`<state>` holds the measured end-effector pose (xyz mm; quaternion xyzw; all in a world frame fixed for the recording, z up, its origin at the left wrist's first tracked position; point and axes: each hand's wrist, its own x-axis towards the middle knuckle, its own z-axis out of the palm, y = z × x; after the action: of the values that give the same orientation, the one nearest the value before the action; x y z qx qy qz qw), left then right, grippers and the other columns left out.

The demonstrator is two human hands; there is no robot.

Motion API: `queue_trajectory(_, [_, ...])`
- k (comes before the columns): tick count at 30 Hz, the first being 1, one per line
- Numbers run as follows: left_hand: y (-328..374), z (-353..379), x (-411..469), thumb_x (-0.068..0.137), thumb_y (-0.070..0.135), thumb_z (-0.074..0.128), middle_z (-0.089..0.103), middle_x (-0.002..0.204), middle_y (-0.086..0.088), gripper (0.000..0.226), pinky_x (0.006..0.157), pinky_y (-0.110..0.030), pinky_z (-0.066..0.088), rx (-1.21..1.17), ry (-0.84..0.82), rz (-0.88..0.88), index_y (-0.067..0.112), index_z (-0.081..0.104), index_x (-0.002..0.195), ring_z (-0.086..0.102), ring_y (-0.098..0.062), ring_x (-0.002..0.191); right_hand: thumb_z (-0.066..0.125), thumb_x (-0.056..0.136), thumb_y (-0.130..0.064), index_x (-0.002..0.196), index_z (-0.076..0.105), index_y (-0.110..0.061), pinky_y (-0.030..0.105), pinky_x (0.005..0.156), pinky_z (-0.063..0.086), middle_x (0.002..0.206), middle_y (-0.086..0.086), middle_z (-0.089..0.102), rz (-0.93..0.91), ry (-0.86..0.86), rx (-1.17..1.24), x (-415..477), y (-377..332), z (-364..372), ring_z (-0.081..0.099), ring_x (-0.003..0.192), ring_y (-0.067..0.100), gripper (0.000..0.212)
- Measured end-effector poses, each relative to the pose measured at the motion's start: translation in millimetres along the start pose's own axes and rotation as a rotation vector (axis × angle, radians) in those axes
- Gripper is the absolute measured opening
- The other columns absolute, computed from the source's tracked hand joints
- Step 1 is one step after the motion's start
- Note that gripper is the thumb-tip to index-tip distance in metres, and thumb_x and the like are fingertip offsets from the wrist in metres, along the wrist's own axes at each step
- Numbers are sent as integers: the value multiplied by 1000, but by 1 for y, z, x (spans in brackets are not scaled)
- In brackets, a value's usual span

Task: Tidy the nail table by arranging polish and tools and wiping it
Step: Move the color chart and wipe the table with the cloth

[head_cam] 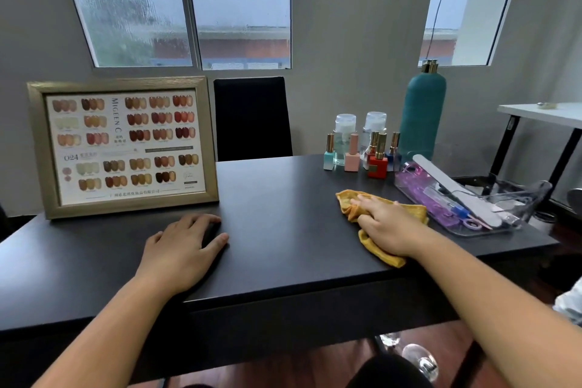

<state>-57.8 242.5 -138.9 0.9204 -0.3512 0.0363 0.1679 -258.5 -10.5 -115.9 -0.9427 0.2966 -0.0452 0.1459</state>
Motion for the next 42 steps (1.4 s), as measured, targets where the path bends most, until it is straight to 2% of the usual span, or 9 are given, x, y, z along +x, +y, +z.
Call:
queue_trajectory(5, [1, -1, 0, 89, 58, 34, 40, 142, 15, 45, 108, -43, 30, 3, 8, 7, 42, 40, 131, 39, -13, 130, 29, 99, -25, 150, 25, -21, 39, 120, 10, 161, 2, 12, -75, -42, -36, 33, -45, 6, 11, 148, 21, 51])
queue_trajectory(12, [0, -1, 1, 89, 59, 35, 40, 143, 13, 45, 107, -42, 31, 4, 7, 4, 43, 39, 130, 38, -14, 130, 36, 96, -19, 145, 37, -28, 28, 118, 5, 157, -10, 24, -475, -134, 143, -9, -90, 36, 13, 145, 5, 50])
queue_trajectory(16, [0, -1, 1, 89, 56, 39, 43, 141, 12, 44, 107, -42, 32, -23, 15, 14, 40, 42, 129, 40, -14, 129, 43, 94, -5, 132, 57, -23, 22, 118, 15, 146, -11, 43, -367, -150, 352, -16, -38, 9, 30, 139, 2, 44])
queue_trajectory(22, [-19, -14, -13, 88, 52, 46, 52, 132, 10, 39, 98, -38, 42, -62, 75, 26, 35, 51, 123, 46, -13, 121, 34, 98, -22, 145, 35, -16, 34, 117, 20, 156, 5, 27, -7, -4, 56, 31, -40, 5, 24, 143, 23, 47])
queue_trajectory(28, [-88, -41, -37, 89, 54, 43, 49, 136, 6, 41, 98, -42, 40, 23, 133, -183, 35, 50, 124, 45, -20, 124, 30, 98, -25, 149, 26, -15, 41, 120, 10, 160, 5, 14, -222, -41, -61, 33, -146, 49, 10, 147, 23, 52])
queue_trajectory(32, [-125, -50, -50, 90, 47, 46, 52, 134, 2, 39, 100, -43, 40, -12, 149, -244, 29, 54, 123, 48, -23, 122, 35, 95, -19, 142, 39, -32, 28, 116, 11, 155, -15, 26, -501, -163, 139, 5, -173, 62, 16, 145, 10, 49])
queue_trajectory(34, [-135, -52, -53, 90, 45, 46, 53, 133, 1, 38, 102, -43, 39, -24, 157, -240, 28, 55, 123, 48, -23, 123, 40, 93, -9, 127, 57, -37, 18, 110, 23, 139, -28, 41, -490, -283, 354, -4, -164, 51, 33, 137, 5, 47])
queue_trajectory(36, [-147, -55, -58, 90, 47, 44, 52, 134, 4, 38, 102, -41, 39, 12, 186, -277, 32, 54, 123, 47, -21, 124, 41, 92, -4, 121, 62, -33, 19, 106, 33, 134, -20, 52, -413, -234, 444, -4, -157, 43, 46, 129, 10, 46])
queue_trajectory(42, [-186, -64, -71, 94, 43, 40, 44, 144, 7, 39, 102, -36, 33, 41, 239, -378, 32, 51, 129, 40, -18, 132, 32, 99, -26, 147, 31, -20, 31, 116, 13, 157, 1, 25, -313, -83, -3, 14, -203, 63, 18, 145, 19, 48])
